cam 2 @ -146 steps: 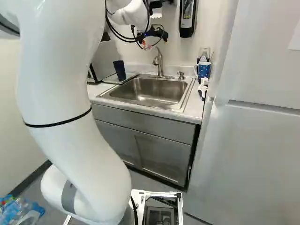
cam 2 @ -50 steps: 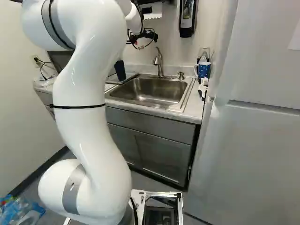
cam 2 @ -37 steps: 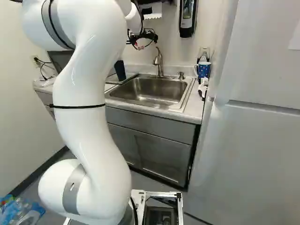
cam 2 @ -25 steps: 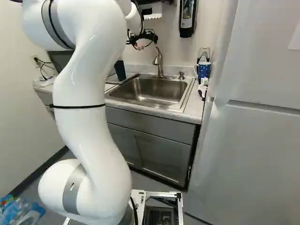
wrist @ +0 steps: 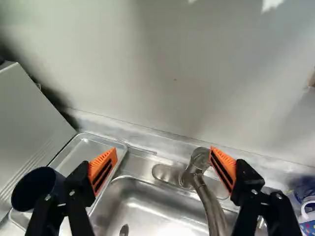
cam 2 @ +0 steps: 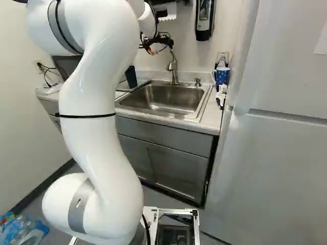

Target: Rinse the cup and place it in the tray

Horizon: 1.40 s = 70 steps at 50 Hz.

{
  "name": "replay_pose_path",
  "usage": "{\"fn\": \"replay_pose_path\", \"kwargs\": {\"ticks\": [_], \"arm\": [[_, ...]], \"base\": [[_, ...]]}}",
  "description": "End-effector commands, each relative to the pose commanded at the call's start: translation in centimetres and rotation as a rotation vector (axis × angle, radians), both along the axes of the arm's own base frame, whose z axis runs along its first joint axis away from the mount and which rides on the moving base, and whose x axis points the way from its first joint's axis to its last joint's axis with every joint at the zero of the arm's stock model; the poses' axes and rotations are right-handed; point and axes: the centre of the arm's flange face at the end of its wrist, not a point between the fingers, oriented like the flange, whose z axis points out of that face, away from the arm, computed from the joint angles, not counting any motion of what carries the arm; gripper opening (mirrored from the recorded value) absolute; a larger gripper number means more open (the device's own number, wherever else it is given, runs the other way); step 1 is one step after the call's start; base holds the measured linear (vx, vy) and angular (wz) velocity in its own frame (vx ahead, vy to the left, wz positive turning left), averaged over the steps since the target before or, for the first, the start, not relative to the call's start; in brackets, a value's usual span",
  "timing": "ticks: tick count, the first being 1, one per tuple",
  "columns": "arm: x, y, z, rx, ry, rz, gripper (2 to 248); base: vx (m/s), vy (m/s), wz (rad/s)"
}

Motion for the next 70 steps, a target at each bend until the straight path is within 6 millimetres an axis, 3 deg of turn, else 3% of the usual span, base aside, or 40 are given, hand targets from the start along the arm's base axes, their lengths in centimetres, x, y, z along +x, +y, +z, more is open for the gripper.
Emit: {"fn": "replay_pose_path", "kwargs": {"ticks": [33,70], "arm": [[-0.2,-0.1,-0.3,0.002,0.038,-0.002,247],[-3.0,0.0,0.1,0.003,0.055,-0.002,247]], "base": [[0.000,0.000,0.000],[0.000,0.000,0.000]]}}
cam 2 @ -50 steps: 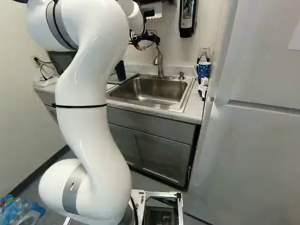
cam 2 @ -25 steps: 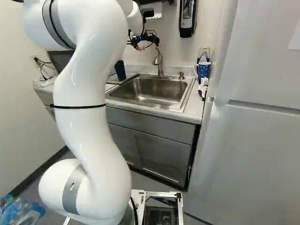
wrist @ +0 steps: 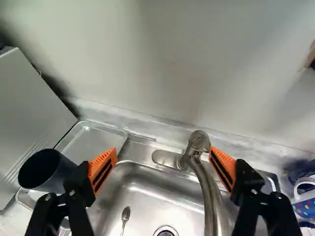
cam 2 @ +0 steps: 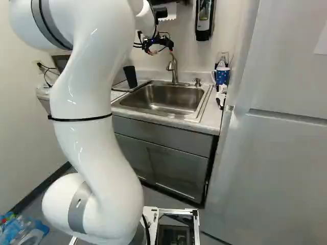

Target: Rinse the cup and place it in the tray

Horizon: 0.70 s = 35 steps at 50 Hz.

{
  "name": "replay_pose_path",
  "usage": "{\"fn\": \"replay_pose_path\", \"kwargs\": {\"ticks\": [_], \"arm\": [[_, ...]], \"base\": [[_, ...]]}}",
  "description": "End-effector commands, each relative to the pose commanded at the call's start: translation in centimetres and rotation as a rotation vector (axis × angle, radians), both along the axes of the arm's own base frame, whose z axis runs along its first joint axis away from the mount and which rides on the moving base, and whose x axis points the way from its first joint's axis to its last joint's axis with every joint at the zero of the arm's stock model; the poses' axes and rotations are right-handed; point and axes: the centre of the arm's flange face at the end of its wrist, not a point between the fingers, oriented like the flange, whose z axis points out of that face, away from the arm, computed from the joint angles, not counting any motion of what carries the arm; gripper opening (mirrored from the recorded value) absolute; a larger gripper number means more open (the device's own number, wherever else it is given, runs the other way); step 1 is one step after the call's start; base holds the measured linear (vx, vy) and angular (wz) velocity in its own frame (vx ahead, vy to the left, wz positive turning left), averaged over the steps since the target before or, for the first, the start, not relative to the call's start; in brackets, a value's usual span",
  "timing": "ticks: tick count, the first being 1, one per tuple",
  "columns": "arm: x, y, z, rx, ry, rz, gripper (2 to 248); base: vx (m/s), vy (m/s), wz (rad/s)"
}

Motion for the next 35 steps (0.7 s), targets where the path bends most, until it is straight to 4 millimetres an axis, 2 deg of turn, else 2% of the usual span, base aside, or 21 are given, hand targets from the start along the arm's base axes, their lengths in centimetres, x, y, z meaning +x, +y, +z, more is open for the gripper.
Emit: {"fn": "replay_pose_path", "kwargs": {"ticks": [12,35], "arm": [[-0.9,-0.4,0.1,0.000,0.004,-0.006,247],[-4.6,-2.5,0.4,0.002,0.020,-0.044,247]], "base": [[0.000,0.000,0.000],[0.000,0.000,0.000]]}}
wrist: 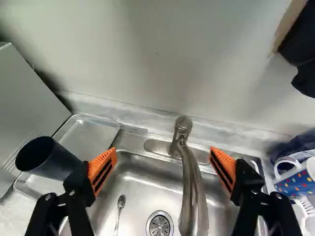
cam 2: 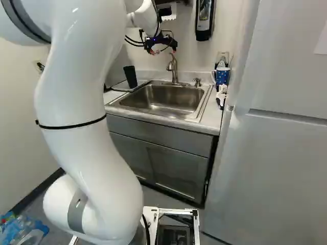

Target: Rinse the cup and place it in the tray

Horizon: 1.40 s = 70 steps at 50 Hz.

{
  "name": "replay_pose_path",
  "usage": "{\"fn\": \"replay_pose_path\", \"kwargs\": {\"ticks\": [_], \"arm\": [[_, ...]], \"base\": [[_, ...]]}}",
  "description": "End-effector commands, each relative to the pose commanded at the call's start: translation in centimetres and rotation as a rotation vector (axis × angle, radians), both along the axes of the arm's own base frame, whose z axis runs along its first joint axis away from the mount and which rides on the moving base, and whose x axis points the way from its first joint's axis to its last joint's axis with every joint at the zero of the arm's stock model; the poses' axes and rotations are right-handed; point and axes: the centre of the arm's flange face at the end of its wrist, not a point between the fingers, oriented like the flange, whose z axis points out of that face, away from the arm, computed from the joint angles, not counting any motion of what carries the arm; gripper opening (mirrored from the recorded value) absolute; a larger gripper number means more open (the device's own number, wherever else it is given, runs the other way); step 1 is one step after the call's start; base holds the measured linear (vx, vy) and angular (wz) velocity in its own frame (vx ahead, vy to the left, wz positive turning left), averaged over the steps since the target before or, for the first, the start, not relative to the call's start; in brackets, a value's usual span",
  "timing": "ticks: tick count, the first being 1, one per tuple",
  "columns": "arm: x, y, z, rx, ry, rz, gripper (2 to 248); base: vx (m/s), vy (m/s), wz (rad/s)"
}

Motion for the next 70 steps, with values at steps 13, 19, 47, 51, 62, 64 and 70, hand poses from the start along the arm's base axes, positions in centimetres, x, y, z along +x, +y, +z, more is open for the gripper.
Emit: {"fn": "replay_pose_path", "kwargs": {"ticks": [13,19,47,51,62,64,70], "arm": [[-2.3,-1.3,0.0,0.002,0.021,-0.025,247],[-3.5,-1.8,-0.1,0.006,0.049,-0.036,247],[-10.1,-2.8,-1.3,0.035,0.247,-0.071,247],[-11.1,-2.8,-1.4,0.039,0.272,-0.073,247],[-13.6,-2.6,-1.7,0.045,0.313,-0.078,247],[-14.0,-2.5,-1.7,0.046,0.314,-0.078,247],[-15.1,-2.4,-1.7,0.046,0.314,-0.079,247]], "base": [[0.000,0.000,0.000],[0.000,0.000,0.000],[0.000,0.000,0.000],[0.000,0.000,0.000],[0.000,0.000,0.000],[0.000,0.000,0.000],[0.000,0.000,0.000]]}}
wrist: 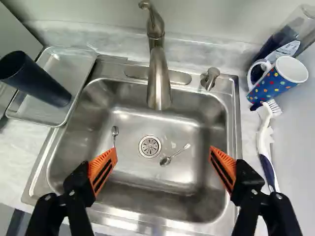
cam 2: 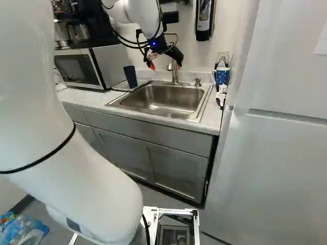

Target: Rinse the cup and place it in the tray

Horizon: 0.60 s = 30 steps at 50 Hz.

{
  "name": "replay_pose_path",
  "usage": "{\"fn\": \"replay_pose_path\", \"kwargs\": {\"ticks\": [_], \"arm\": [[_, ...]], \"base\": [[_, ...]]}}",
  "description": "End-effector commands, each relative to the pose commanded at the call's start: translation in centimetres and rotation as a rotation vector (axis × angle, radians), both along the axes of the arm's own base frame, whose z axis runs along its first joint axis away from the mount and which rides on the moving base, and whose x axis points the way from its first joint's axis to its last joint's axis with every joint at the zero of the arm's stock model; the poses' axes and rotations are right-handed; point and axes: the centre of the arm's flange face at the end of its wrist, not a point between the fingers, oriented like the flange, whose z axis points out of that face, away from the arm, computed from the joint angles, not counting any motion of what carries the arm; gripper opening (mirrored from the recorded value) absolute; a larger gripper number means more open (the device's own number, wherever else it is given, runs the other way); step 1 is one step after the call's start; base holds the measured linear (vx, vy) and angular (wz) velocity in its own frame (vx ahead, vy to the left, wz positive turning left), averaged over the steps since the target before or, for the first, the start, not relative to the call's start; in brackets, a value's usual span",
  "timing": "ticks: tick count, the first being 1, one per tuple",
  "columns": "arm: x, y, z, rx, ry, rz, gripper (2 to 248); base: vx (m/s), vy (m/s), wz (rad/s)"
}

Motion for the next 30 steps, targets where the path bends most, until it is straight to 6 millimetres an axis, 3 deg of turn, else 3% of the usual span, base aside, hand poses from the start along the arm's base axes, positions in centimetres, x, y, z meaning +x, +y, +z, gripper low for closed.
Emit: {"fn": "replay_pose_path", "kwargs": {"ticks": [30], "arm": [[-0.28,0.06,-0.01,0.000,0.000,0.000,247]], "base": [[0.000,0.000,0.000]]}}
